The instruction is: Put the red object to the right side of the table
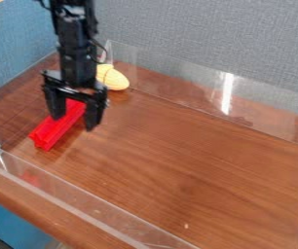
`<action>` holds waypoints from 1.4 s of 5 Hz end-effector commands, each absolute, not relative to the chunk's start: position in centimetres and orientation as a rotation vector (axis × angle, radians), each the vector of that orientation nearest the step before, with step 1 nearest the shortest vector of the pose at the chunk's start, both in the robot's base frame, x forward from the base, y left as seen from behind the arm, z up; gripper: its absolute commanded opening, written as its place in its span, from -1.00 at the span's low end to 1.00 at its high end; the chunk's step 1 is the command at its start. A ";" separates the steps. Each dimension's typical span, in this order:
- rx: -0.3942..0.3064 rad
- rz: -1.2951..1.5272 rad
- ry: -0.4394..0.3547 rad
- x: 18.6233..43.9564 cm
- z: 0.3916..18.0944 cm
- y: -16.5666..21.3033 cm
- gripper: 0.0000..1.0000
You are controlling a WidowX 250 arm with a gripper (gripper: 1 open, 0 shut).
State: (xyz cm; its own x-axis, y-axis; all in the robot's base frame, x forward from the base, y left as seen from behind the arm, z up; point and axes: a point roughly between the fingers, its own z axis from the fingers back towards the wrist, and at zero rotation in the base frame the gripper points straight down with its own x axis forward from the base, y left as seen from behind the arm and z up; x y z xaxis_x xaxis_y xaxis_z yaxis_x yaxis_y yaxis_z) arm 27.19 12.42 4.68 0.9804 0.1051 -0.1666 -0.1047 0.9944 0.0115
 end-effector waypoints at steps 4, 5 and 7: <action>0.029 0.106 0.035 27.6 8.5 14.5 1.00; 0.037 0.128 0.036 27.7 7.9 15.1 1.00; 0.054 0.157 0.062 28.2 5.1 16.1 1.00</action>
State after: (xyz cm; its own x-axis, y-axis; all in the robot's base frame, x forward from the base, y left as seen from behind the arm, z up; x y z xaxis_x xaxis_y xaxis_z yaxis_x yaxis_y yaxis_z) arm 27.96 15.36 3.87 0.9862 0.1317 -0.1005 -0.1280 0.9909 0.0418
